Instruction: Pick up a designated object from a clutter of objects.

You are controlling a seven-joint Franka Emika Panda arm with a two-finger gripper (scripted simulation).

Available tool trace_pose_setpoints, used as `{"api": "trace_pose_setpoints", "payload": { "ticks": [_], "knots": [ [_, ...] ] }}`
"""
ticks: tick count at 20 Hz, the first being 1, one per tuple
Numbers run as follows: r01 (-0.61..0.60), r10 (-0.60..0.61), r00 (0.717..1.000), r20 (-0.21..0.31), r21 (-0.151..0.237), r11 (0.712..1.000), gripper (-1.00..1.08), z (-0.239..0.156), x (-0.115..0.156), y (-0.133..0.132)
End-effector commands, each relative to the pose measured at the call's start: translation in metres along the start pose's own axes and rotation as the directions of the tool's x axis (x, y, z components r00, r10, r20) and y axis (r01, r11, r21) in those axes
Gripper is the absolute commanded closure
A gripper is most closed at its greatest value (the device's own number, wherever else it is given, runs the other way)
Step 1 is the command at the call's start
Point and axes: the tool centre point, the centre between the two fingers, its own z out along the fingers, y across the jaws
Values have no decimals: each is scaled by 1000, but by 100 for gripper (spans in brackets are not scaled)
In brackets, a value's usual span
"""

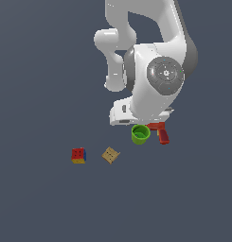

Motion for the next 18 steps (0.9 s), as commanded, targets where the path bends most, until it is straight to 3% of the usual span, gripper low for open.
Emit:
{"api": "trace_pose_setpoints", "payload": {
  "ticks": [1, 8, 18],
  "knots": [
    [8, -8, 998, 63, -14, 1000, -20, 13, 6, -13],
    [33, -19, 972, 235, -58, 998, -20, 51, 16, -50],
    [71, -9, 899, 437, -126, 989, -20, 104, 18, -91]
  ]
}}
